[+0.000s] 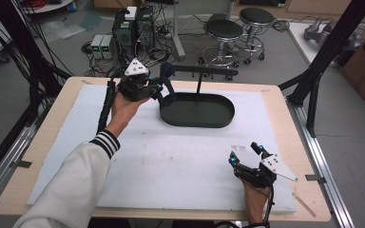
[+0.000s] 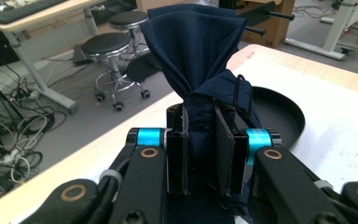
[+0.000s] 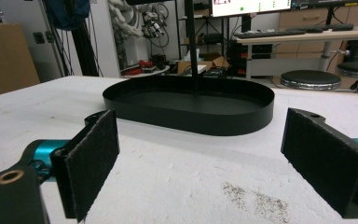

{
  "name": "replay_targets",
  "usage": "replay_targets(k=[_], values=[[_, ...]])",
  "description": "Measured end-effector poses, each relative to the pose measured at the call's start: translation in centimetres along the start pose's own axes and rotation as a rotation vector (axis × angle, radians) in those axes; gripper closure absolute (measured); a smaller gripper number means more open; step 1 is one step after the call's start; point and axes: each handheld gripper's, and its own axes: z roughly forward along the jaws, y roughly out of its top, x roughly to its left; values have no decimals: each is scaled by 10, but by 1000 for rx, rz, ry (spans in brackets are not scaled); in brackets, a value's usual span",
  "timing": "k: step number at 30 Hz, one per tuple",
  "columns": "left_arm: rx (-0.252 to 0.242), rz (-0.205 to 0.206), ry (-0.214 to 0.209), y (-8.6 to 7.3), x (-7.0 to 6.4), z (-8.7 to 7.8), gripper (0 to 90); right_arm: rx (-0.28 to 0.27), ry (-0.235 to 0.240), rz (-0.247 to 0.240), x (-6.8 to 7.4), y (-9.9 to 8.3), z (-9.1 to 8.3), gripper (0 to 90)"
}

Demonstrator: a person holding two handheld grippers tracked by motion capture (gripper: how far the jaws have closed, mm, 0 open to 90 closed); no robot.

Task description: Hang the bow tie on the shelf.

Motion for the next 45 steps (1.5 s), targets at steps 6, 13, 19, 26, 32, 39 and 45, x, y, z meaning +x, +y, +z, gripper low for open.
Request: replay_targets(k=[6, 13, 19, 26, 32, 39, 45], values=[[-9, -7, 16, 6, 2, 12, 760, -1, -1, 5, 0, 0, 0, 104], [-21, -6, 28, 13, 6, 25, 760, 0, -3, 4, 0, 0, 0, 103], [-16, 7, 32, 19, 8, 35, 760, 1, -2, 5, 0, 0, 0, 104], [-22, 6, 58, 18, 11, 42, 760, 0, -2, 5, 0, 0, 0, 103], [-22, 8, 75, 19, 14, 45, 760, 3, -1, 6, 0, 0, 0, 104], [-27, 41, 87, 28, 13, 52, 760, 2, 0, 5, -1, 0, 0, 103], [-22, 36, 119, 25, 18, 58, 760, 3, 1, 4, -1, 0, 0, 103]])
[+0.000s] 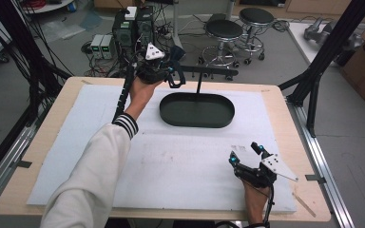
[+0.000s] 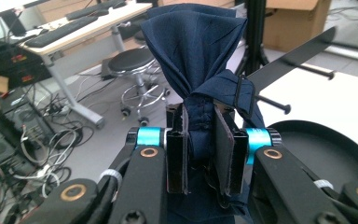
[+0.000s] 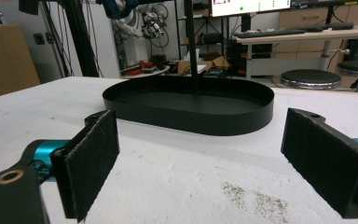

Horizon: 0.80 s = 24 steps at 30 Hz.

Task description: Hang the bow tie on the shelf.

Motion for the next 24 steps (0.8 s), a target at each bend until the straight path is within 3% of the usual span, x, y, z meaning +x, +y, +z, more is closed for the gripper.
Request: replay_targets(k=[24], values=[[13, 14, 89, -15, 6, 8, 759, -8, 1, 4, 0, 0, 0, 103]])
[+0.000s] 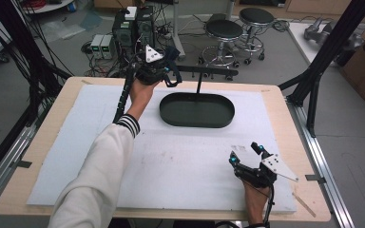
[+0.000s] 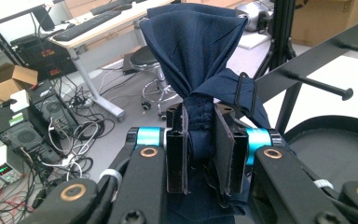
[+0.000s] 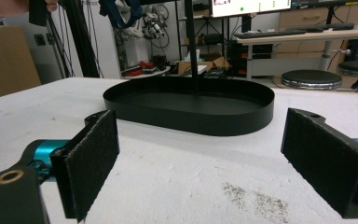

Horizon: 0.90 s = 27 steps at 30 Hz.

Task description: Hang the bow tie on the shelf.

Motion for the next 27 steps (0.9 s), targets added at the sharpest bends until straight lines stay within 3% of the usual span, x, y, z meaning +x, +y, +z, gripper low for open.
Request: replay_targets(k=[6, 16, 27], values=[[3, -36, 6, -10, 3, -1, 759, 1, 1, 3, 0, 0, 0, 104], [4, -25, 5, -12, 0, -2, 758, 1, 0, 0, 0, 0, 0, 103], [16, -65, 27, -27, 4, 0, 756, -1, -1, 0, -1, 0, 0, 103]])
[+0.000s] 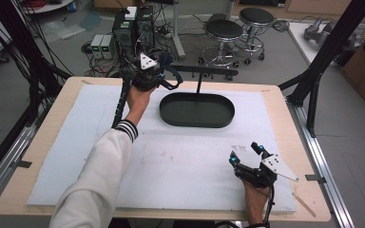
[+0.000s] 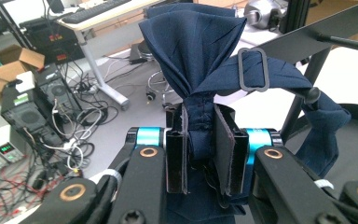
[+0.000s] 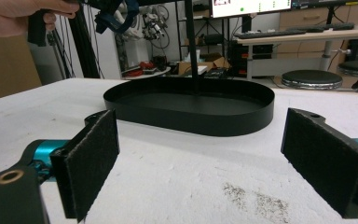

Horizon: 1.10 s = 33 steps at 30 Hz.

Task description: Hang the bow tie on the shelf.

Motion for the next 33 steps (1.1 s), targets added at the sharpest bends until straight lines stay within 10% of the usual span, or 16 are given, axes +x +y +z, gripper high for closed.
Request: replay_targets(k=[16, 33], values=[[22, -47, -29, -11, 2, 0, 726, -1, 1, 0, 0, 0, 0, 103], [80, -119, -122, -18, 4, 5, 359, -4, -1, -5, 0, 0, 0, 103]])
